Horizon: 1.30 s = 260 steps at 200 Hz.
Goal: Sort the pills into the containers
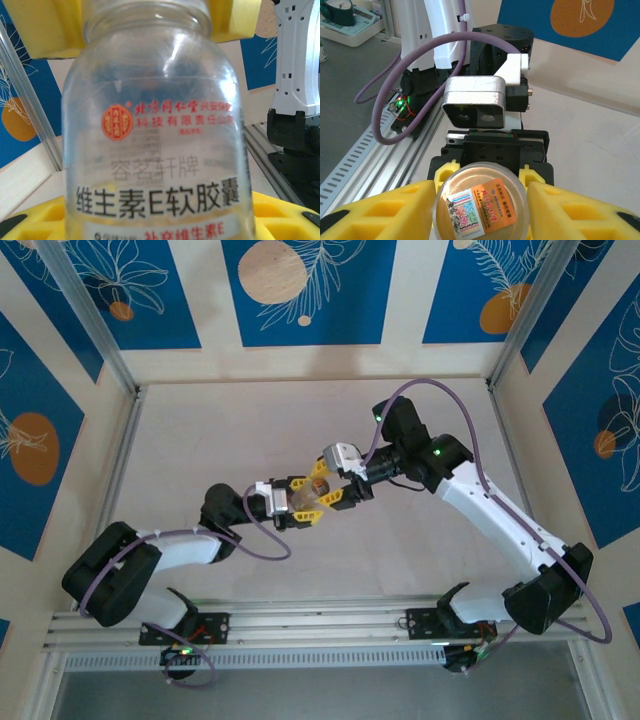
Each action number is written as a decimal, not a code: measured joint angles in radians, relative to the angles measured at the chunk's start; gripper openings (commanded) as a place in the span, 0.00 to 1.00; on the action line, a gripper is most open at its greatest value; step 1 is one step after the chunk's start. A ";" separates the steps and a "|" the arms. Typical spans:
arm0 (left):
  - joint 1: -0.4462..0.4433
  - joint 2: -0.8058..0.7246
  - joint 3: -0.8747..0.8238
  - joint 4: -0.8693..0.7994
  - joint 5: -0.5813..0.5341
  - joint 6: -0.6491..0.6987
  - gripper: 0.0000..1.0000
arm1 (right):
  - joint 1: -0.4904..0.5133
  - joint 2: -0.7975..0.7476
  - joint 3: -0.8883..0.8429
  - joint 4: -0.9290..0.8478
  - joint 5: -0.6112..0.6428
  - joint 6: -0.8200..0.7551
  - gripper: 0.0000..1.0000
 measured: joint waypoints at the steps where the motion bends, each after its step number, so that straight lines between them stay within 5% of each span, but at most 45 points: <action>1: 0.000 0.000 0.000 0.000 0.000 0.000 0.00 | 0.000 0.000 0.000 -0.001 0.000 -0.001 0.48; 58: 0.004 -0.011 0.000 -0.054 -0.026 0.019 0.00 | 0.026 -0.014 -0.018 0.045 0.103 0.088 0.32; 96: 0.004 -0.076 0.000 -0.204 -0.117 0.105 0.00 | 0.047 -0.050 -0.072 0.127 0.229 0.266 0.30; 169: 0.006 -0.120 0.000 -0.352 -0.314 0.236 0.00 | 0.139 -0.077 -0.158 0.299 0.591 0.918 0.31; 226: 0.006 -0.093 0.000 -0.344 -0.439 0.260 0.00 | 0.203 0.018 -0.038 0.203 0.849 1.375 0.32; 260: 0.005 -0.084 0.000 -0.316 -0.466 0.269 0.00 | 0.243 0.043 0.008 0.163 0.971 1.561 0.45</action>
